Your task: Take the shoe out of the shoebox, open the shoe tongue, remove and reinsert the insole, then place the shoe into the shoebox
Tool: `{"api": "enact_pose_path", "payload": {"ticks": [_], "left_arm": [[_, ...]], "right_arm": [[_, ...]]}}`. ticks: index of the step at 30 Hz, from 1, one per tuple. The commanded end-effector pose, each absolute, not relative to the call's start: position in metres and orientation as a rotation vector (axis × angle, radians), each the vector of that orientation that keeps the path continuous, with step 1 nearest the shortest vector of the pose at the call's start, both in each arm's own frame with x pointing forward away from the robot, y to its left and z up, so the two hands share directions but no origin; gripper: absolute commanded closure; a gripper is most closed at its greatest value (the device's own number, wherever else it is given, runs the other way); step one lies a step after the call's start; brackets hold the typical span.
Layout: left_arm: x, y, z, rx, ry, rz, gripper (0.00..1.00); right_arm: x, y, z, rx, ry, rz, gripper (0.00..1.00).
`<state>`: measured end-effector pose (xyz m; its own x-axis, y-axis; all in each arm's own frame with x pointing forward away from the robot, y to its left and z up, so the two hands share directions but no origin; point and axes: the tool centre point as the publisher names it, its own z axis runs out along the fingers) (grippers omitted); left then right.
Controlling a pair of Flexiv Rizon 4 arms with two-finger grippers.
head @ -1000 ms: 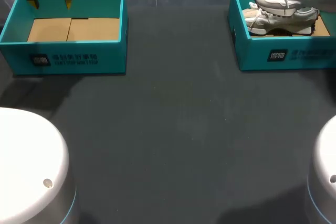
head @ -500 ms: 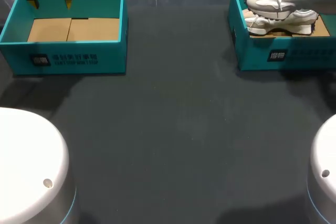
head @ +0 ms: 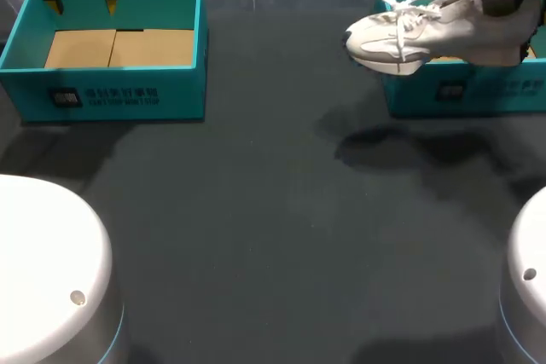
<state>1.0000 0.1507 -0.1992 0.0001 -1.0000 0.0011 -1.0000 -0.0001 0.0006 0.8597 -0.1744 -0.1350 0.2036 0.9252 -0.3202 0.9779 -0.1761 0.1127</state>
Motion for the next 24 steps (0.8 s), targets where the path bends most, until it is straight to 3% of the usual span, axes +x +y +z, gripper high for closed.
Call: {"api": "enact_pose_path", "payload": {"ticks": [1,11,24], "left_arm": [[1.0,0.15,-0.199,2.221,-2.221,0.0,0.0],[1.0,0.15,-0.199,2.221,-2.221,0.0,0.0],[1.0,0.15,-0.199,2.221,-2.221,0.0,0.0]], "right_arm": [[0.82,-0.144,-0.139,2.11,1.755,-0.168,1.0],[0.771,-0.09,-0.162,2.118,1.793,-0.179,1.0],[0.771,-0.09,-0.162,2.118,1.793,-0.179,1.0]]}}
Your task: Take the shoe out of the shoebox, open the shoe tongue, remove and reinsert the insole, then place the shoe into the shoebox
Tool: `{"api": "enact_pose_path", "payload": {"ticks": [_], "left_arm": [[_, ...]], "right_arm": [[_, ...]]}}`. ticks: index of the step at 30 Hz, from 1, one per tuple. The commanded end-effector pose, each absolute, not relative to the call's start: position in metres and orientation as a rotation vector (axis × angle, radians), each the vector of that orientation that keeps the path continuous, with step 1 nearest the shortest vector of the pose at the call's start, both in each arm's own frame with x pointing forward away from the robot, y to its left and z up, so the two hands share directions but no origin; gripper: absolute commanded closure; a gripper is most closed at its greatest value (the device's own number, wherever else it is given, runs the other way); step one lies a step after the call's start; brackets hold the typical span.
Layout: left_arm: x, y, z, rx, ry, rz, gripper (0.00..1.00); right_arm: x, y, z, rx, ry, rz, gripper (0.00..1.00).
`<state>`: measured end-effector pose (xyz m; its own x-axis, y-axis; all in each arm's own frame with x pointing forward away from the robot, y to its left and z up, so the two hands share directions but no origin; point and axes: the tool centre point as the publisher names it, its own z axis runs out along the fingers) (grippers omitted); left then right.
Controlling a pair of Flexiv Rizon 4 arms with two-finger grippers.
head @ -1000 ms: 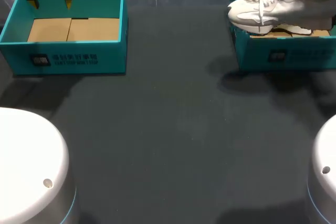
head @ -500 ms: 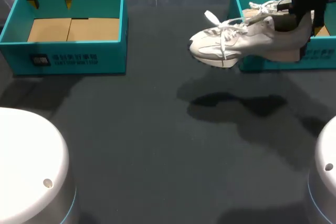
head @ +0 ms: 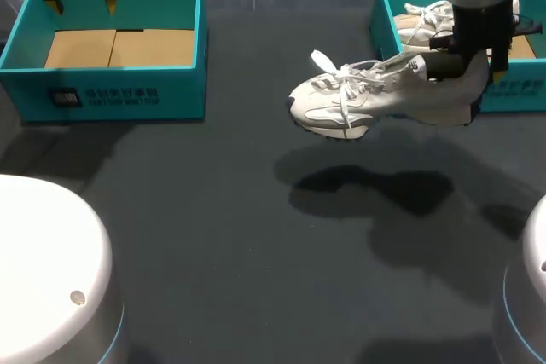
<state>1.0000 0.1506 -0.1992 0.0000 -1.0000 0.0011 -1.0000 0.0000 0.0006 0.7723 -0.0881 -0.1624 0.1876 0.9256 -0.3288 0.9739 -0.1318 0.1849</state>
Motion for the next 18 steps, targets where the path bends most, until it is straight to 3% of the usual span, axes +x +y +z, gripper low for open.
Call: {"api": "enact_pose_path", "payload": {"ticks": [1,18], "left_arm": [[1.0,0.15,-0.199,2.221,-2.221,0.0,0.0],[1.0,0.15,-0.199,2.221,-2.221,0.0,0.0]], "right_arm": [[0.771,-0.09,-0.162,2.118,1.793,-0.179,1.0],[0.716,-0.017,-0.235,2.094,1.751,-0.232,1.0]]}}
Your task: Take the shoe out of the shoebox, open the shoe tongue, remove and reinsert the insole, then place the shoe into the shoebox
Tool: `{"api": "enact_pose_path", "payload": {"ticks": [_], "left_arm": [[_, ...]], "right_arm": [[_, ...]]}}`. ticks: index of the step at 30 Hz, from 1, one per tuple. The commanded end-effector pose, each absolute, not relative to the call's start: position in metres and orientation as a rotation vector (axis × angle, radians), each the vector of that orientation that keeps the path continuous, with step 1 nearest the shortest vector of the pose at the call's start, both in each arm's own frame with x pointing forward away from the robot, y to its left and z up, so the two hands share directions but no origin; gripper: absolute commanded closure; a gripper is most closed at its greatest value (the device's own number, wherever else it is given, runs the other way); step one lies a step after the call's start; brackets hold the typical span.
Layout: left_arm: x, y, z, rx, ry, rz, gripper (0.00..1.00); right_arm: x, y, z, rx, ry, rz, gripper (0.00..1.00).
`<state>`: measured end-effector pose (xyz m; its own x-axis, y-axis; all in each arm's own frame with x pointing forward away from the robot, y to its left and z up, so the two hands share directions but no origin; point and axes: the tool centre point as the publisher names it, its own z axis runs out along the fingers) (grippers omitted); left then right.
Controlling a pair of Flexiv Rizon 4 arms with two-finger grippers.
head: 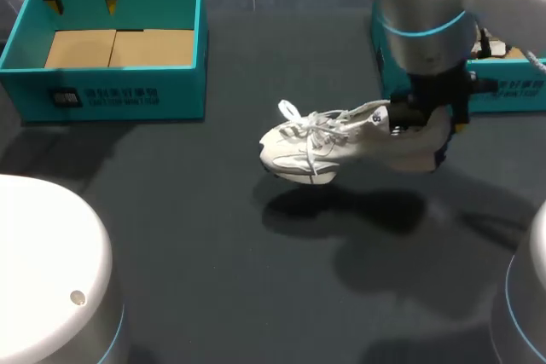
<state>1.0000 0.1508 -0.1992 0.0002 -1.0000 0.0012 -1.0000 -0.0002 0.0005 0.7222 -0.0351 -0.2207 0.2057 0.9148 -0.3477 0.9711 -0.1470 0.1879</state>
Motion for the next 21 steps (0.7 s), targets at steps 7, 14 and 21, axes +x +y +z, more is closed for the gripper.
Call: {"api": "enact_pose_path", "payload": {"ticks": [7,14,21], "left_arm": [[1.0,0.15,-0.199,2.221,-2.221,0.0,0.0],[1.0,0.15,-0.199,2.221,-2.221,0.0,0.0],[1.0,0.15,-0.199,2.221,-2.221,0.0,0.0]], "right_arm": [[0.699,0.008,-0.26,2.094,1.749,-0.25,1.0],[0.691,0.033,-0.292,2.072,1.801,-0.239,1.0],[0.686,0.046,-0.314,2.095,1.836,-0.202,1.0]]}}
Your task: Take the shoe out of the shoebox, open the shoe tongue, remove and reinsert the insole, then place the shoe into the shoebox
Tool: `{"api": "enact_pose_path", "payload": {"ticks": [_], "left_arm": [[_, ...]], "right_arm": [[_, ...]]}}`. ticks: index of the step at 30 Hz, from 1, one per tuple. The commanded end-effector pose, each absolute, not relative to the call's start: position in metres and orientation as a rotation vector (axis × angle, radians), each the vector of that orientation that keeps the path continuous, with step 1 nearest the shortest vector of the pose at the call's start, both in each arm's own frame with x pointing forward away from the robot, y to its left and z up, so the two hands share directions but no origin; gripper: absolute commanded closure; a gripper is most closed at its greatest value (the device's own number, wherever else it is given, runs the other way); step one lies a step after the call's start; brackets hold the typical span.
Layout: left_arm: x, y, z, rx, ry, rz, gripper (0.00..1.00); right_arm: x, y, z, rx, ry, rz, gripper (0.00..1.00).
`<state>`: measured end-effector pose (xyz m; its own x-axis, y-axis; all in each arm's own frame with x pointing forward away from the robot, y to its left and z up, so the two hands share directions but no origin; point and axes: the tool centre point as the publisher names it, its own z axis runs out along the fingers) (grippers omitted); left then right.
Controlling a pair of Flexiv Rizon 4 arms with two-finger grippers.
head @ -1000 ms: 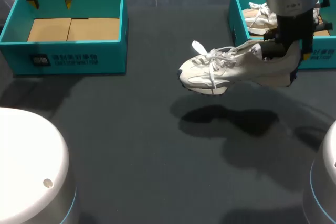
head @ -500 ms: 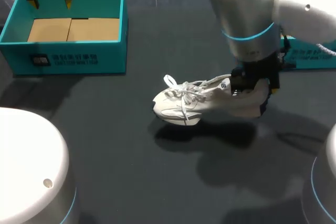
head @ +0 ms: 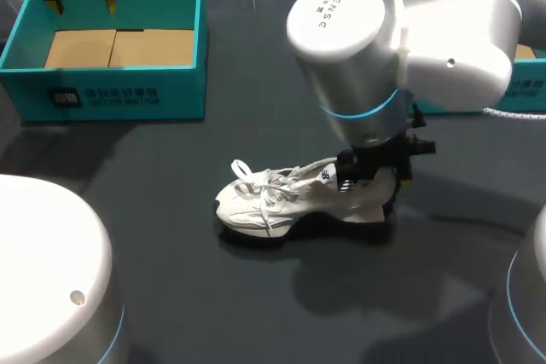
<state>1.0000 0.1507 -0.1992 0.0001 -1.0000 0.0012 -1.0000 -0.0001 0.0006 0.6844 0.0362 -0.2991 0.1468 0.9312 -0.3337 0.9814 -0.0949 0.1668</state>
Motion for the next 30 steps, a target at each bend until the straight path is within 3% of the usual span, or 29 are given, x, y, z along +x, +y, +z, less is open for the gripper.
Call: {"api": "enact_pose_path", "payload": {"ticks": [1,30], "left_arm": [[1.0,0.15,-0.199,2.221,-2.221,0.0,0.0],[1.0,0.15,-0.199,2.221,-2.221,0.0,0.0]], "right_arm": [[0.685,0.048,-0.317,2.094,1.837,-0.204,1.0],[0.685,0.066,-0.369,2.182,1.886,-0.245,1.0]]}}
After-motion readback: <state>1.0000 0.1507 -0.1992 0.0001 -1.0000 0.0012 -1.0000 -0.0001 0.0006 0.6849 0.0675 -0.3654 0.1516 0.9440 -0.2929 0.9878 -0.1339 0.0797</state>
